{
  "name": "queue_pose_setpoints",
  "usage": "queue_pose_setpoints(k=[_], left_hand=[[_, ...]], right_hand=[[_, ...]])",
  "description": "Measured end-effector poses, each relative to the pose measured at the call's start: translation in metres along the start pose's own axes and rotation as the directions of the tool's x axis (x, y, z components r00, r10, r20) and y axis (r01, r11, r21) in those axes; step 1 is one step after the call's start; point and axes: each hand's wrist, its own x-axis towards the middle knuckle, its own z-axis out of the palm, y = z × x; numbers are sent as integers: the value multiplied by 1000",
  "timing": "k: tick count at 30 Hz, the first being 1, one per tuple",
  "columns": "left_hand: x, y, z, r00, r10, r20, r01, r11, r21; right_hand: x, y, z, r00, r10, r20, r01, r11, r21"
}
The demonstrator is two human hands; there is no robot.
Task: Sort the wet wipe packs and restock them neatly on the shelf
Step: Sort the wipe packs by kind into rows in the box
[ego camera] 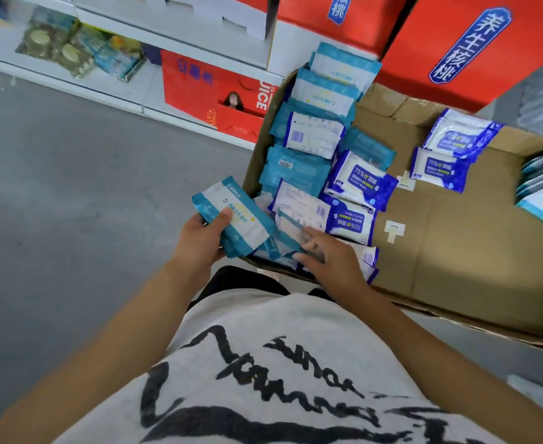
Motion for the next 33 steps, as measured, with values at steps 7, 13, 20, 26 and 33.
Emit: queue_pose_setpoints(k=[7,13,20,26,33], left_hand=[[-1,-5,-9,998,39,-51,-34,995,94],[-7,-9,-17,999,48,-18,-46,994,103],[-14,-10,-23,1000,6,15,-6,1000,-26],[-16,-4,-29,1000,-15,14,17,992,-126],[-26,-3,-28,949,-25,315,33,999,-21]], right_hand=[[4,13,9,979,202,-23,-201,979,41],[14,15,14,981,191,-12,-187,944,-273],[-6,-11,-3,974,227,-7,-219,949,228],[-24,-63,-42,976,215,30,-172,683,710],[-3,-92,-40,977,36,209,-131,878,461]])
